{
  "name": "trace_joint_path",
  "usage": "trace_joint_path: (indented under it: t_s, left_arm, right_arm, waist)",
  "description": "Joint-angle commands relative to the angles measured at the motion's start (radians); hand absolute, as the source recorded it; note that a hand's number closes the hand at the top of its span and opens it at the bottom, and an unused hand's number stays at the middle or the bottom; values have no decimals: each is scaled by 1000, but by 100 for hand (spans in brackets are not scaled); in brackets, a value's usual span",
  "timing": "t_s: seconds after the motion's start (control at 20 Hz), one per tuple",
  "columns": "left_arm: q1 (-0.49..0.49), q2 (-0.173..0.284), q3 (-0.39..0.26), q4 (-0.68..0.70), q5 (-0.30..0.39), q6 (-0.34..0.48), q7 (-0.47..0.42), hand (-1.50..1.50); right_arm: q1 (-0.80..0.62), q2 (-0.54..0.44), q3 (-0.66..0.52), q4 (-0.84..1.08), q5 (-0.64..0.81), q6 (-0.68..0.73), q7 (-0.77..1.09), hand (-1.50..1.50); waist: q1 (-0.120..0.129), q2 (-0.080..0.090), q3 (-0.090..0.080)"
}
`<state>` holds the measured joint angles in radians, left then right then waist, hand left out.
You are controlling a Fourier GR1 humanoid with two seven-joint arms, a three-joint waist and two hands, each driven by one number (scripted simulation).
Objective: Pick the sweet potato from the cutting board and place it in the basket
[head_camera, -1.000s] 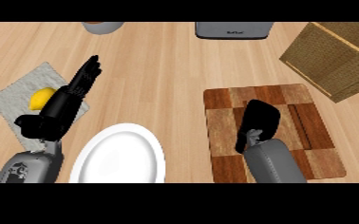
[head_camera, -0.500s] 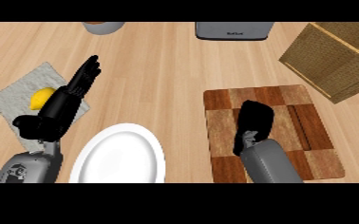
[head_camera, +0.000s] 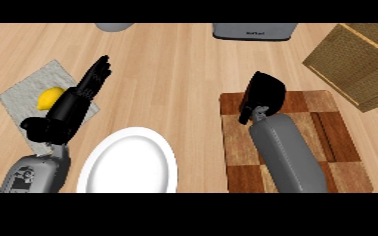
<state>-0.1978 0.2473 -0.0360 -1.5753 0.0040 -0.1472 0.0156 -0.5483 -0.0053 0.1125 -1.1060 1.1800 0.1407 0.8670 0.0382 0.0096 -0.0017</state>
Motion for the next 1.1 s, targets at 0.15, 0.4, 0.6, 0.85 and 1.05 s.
trace_joint_path:
  t_s: [0.15,0.4,0.6,0.85,1.05]
  left_arm:
    - [-21,-5,-6,28,-10,-8,-1,0]
    - [2,-23,-7,39,-23,14,-17,0]
    - [33,29,30,34,3,-38,-40,0]
    - [35,20,49,-6,14,-35,-7,0]
    - [-27,9,59,41,11,-33,4,0]
  right_arm:
    - [-140,5,-84,96,-186,-353,-76,150]
    - [-200,5,-34,-27,-218,-573,-100,150]
    - [-251,5,28,-87,-165,-689,-32,150]
    - [-244,5,25,-248,-95,-606,119,150]
    - [-389,-40,-62,-189,-68,-510,178,150]
  waist:
    - [6,5,4]
    - [-9,-7,3]
    - [-19,-11,1]
    - [-39,-14,2]
    - [-37,-10,1]
